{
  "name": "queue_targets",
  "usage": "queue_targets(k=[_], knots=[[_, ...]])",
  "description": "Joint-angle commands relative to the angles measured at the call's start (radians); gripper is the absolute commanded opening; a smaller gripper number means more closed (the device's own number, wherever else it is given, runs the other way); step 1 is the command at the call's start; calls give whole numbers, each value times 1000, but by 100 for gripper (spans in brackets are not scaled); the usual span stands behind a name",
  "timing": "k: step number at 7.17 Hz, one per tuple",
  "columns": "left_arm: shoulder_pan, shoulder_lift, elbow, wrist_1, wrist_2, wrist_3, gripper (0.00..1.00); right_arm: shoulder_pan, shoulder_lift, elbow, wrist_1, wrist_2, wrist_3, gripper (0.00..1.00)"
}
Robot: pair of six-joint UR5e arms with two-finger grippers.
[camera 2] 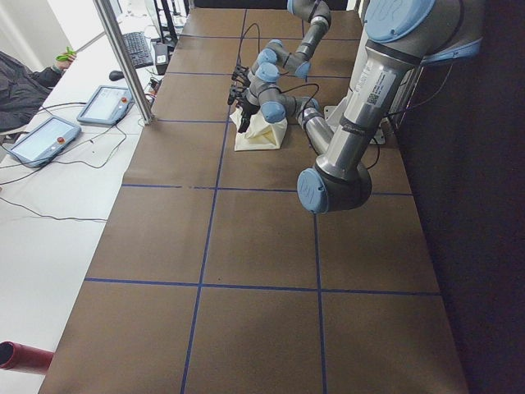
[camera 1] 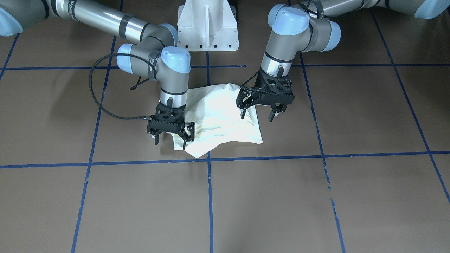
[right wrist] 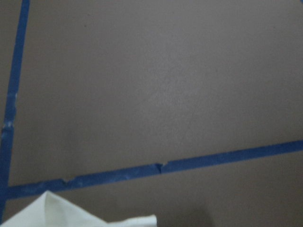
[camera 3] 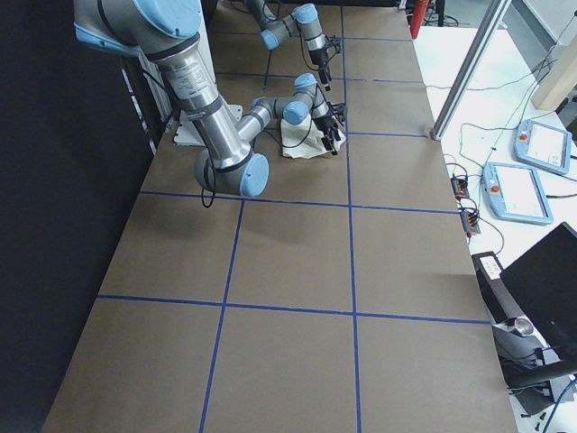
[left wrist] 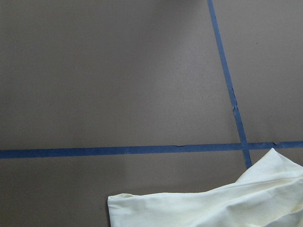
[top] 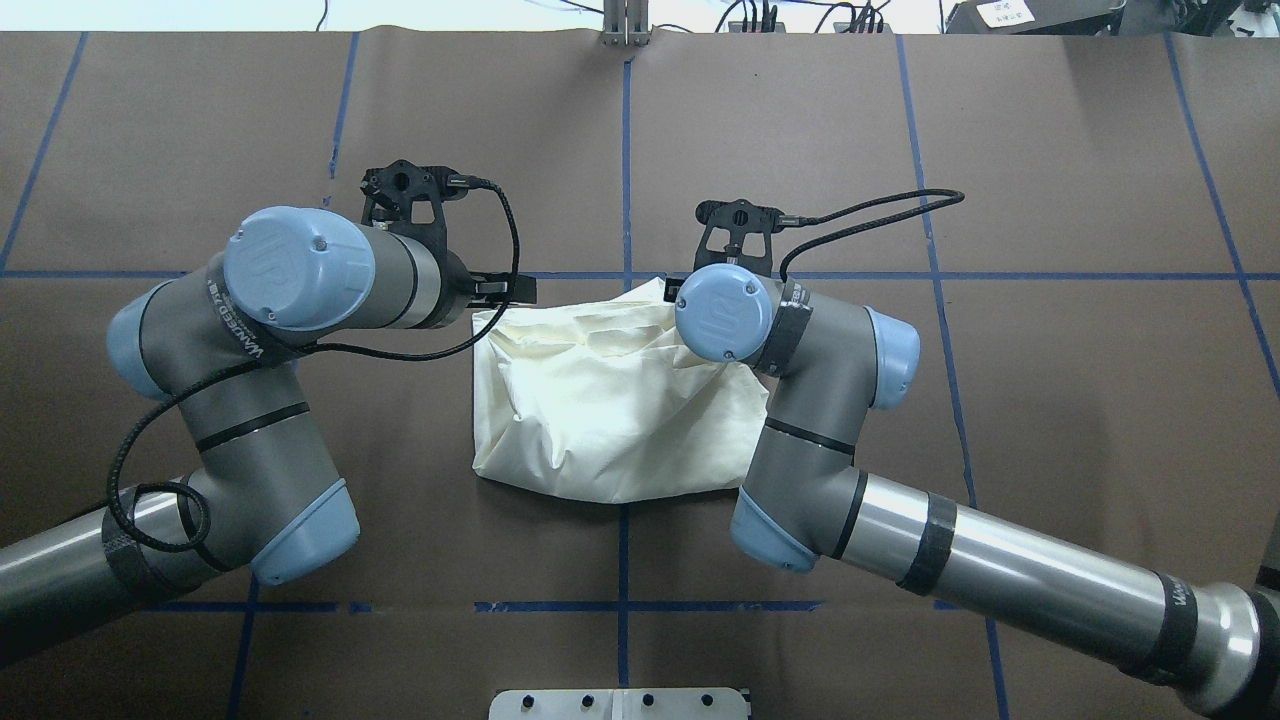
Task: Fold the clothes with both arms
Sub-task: 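Release the fold and raise both grippers above the bundled shirt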
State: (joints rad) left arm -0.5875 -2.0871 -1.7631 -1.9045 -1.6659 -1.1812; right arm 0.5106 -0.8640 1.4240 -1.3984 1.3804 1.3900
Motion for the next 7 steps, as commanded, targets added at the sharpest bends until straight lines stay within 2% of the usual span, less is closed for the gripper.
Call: queue_targets(k=[1, 2, 4, 7], knots=[[2, 1, -1, -1, 0, 0, 100, 46, 54, -21, 38, 81, 4, 99], [2, 1, -1, -1, 0, 0, 100, 46, 71, 11, 29, 135, 13, 90], [2, 1, 4, -14, 0, 0, 100, 28, 40, 68, 24, 132, 90, 70], [0, 2, 4, -14, 0, 2, 100, -33, -15, 90, 16, 89, 144, 64]])
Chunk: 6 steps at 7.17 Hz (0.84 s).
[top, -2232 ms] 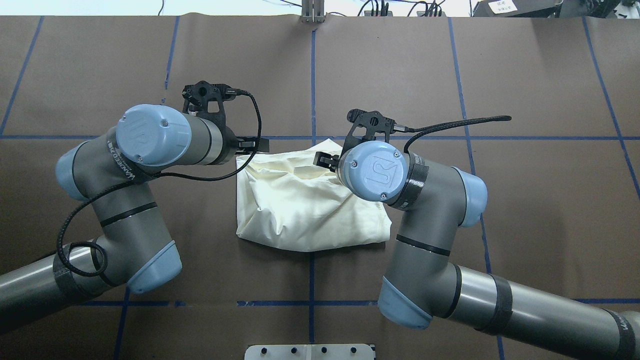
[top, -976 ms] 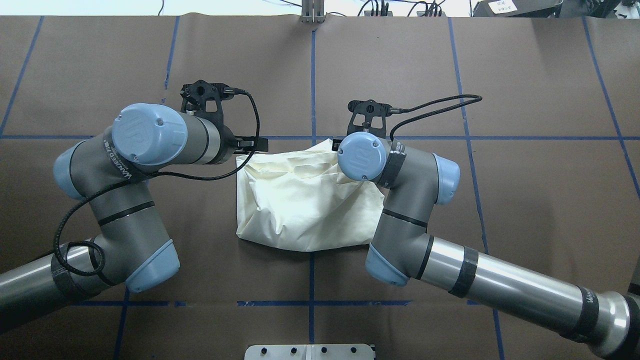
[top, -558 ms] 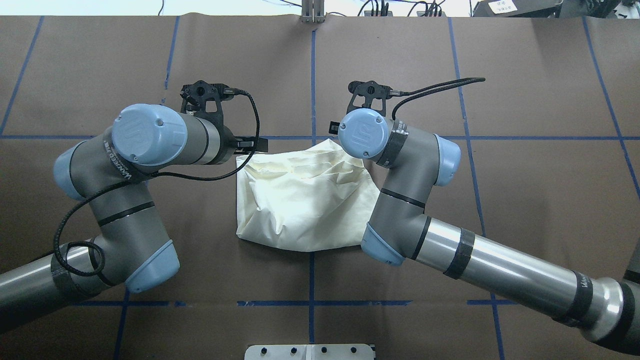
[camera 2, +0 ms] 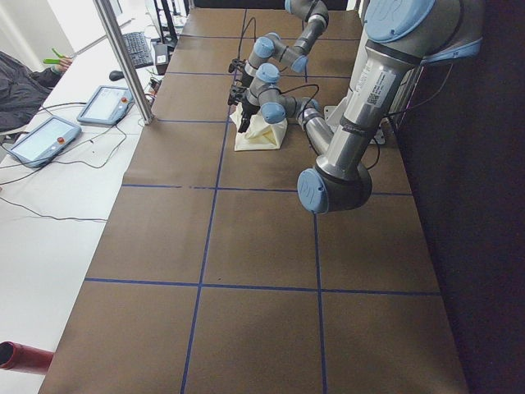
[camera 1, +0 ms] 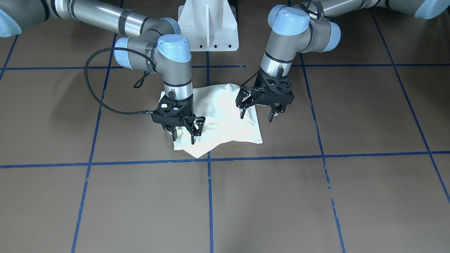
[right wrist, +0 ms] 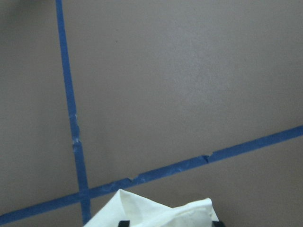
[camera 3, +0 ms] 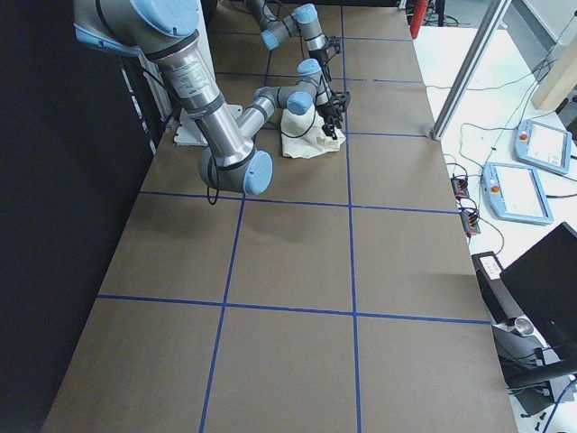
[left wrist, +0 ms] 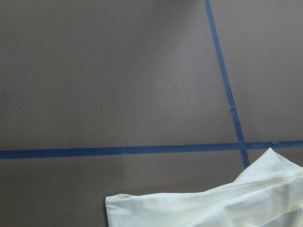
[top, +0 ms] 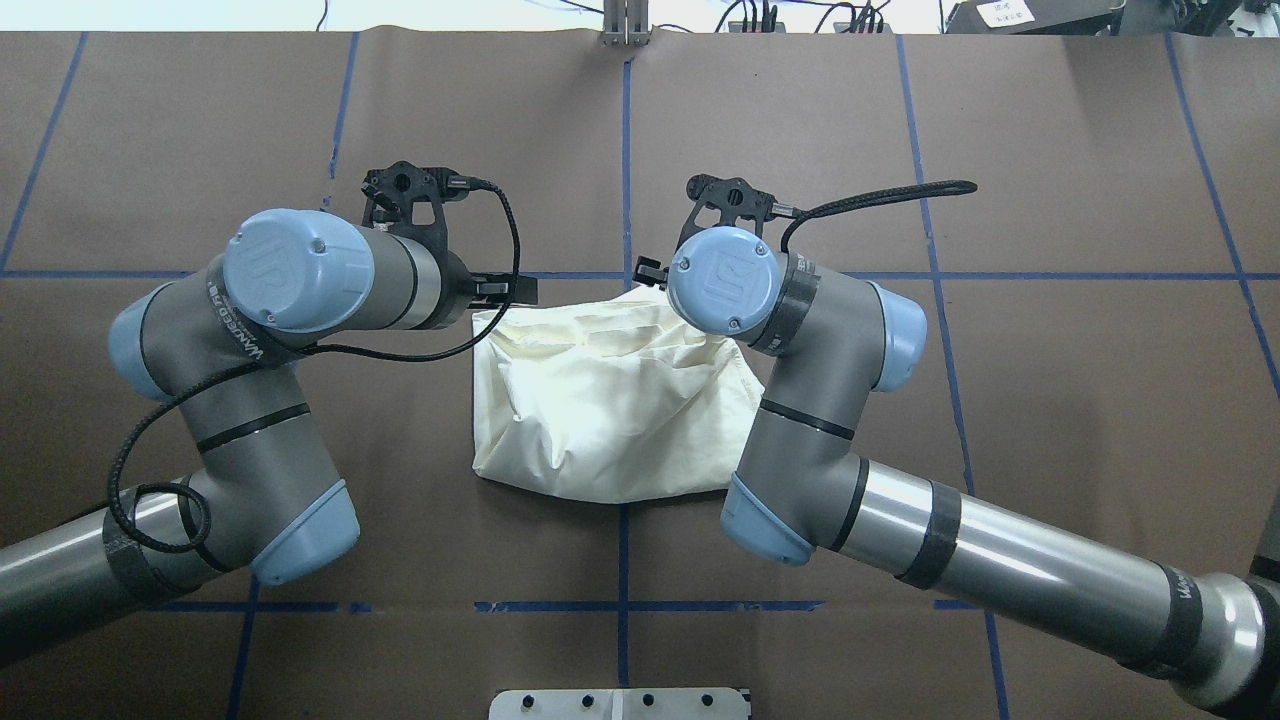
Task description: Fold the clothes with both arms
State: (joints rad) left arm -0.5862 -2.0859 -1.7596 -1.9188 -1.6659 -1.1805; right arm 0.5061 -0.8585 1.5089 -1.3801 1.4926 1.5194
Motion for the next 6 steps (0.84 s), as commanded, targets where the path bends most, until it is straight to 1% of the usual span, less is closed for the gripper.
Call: queue_targets(k=[1, 2, 3, 4, 5, 6], knots=[[-1, 1, 0, 0, 0, -1, 100, -35, -33, 13, -4, -28, 18, 64], [-1, 1, 0, 0, 0, -1, 100, -40, -34, 14, -7, -28, 18, 64], [-1, 0, 0, 0, 0, -2, 100, -46, -33, 34, -49, -28, 18, 61], [-1, 0, 0, 0, 0, -4, 100, -57, -33, 77, -97, -28, 19, 47], [-1, 0, 0, 0, 0, -4, 100, -64, -33, 85, -112, -28, 39, 23], [-1, 0, 0, 0, 0, -5, 100, -73, -33, 79, -112, -29, 45, 0]])
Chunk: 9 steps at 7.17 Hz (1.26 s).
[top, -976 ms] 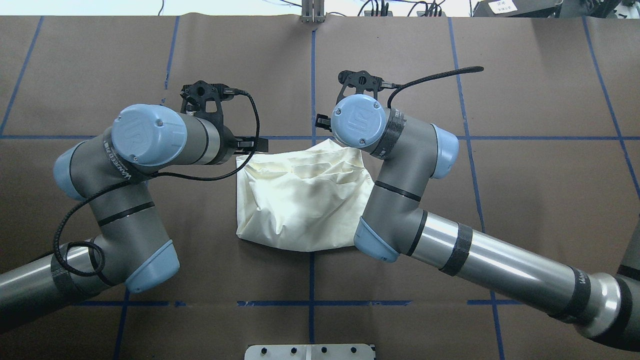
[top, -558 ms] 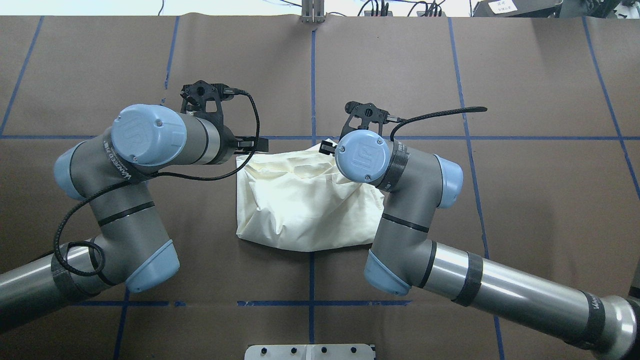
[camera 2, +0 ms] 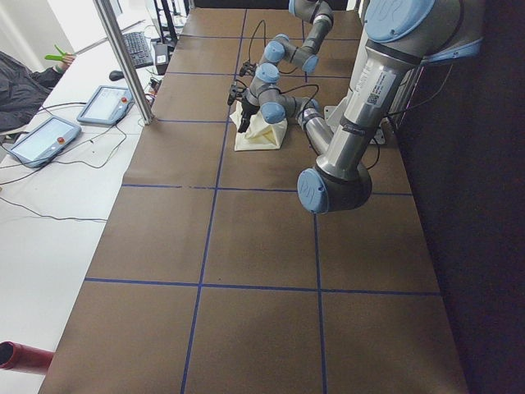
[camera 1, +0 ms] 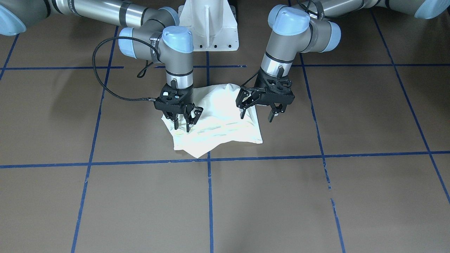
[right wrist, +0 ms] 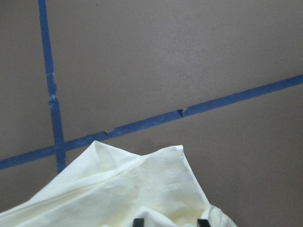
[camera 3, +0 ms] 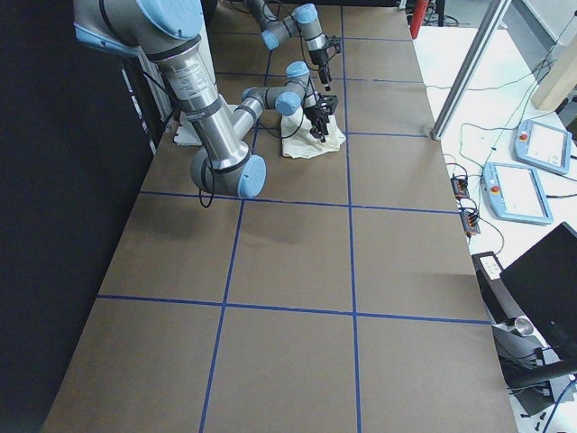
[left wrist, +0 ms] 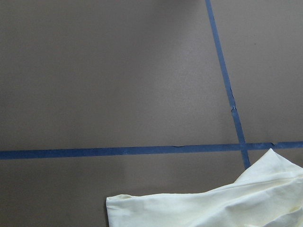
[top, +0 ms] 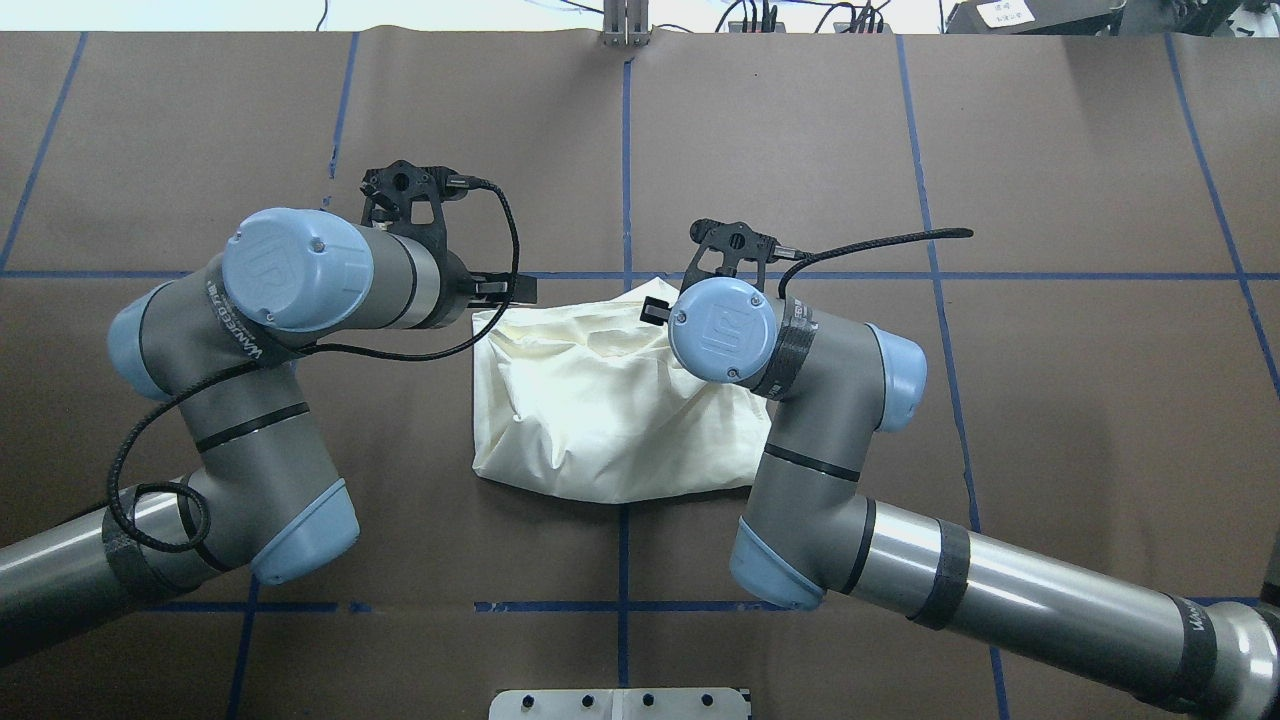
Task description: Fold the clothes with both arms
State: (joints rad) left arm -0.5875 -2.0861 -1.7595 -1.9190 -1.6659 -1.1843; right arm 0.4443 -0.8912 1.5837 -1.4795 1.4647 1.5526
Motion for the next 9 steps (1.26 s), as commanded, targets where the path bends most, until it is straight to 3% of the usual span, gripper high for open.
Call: queue_targets(k=[1, 9], knots=[[0, 0, -2, 0, 0, -1, 100, -15, 5, -4, -8, -1, 29, 0], [3, 0, 0, -2, 0, -1, 100, 74, 32, -87, 1, 0, 7, 0]])
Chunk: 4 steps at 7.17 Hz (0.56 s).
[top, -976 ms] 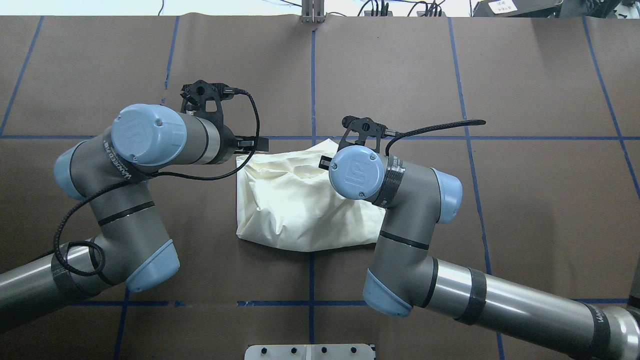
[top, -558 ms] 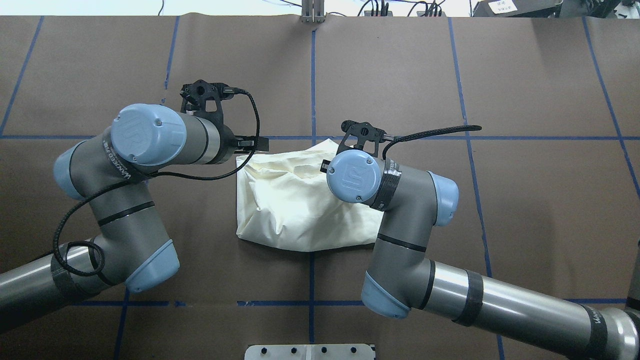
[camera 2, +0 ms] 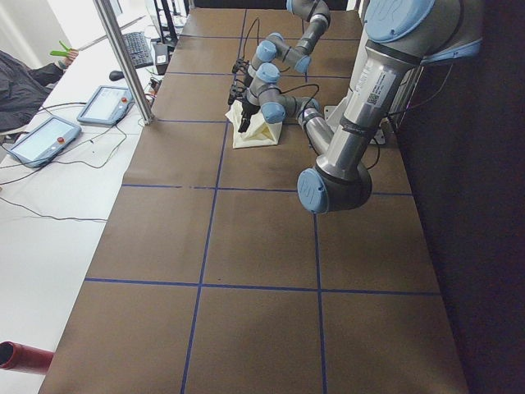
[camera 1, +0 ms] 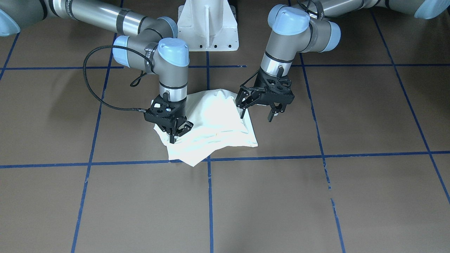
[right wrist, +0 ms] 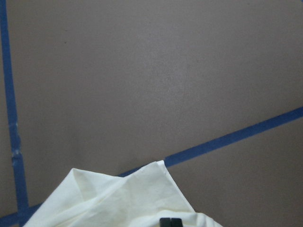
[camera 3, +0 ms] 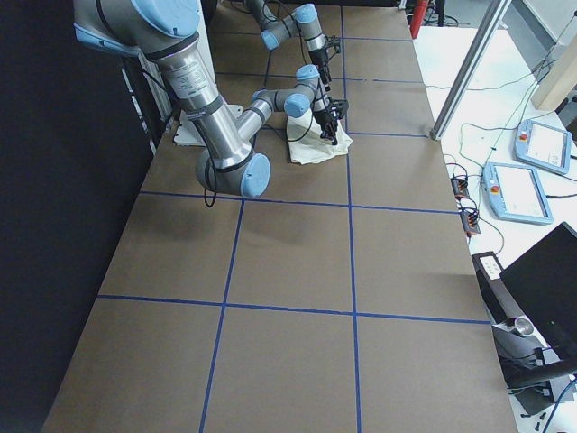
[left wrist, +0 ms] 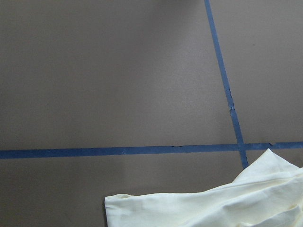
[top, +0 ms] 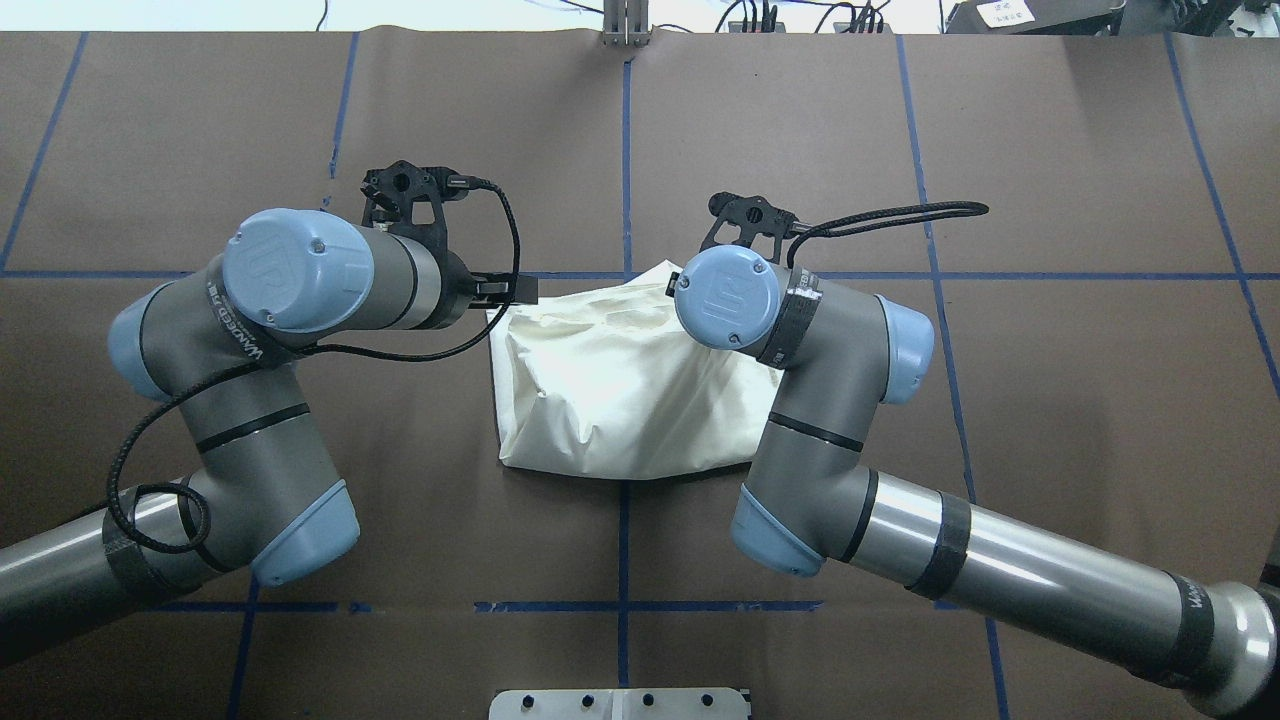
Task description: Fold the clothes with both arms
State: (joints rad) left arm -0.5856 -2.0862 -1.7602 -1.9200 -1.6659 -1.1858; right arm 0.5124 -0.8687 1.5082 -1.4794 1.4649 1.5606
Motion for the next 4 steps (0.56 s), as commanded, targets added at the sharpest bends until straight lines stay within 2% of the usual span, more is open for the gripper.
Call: queue_targets(k=[1, 2, 3, 4], knots=[[6, 1, 7, -35, 0, 0, 100, 9, 14, -9, -1, 0, -31, 99], [13, 29, 8, -107, -2, 5, 100, 33, 45, 3, 2, 17, -121, 100], [22, 64, 11, -226, -3, 6, 100, 87, 45, 32, -1, 87, -163, 100], [61, 99, 13, -335, -3, 9, 100, 136, 40, 59, 1, 203, -254, 100]])
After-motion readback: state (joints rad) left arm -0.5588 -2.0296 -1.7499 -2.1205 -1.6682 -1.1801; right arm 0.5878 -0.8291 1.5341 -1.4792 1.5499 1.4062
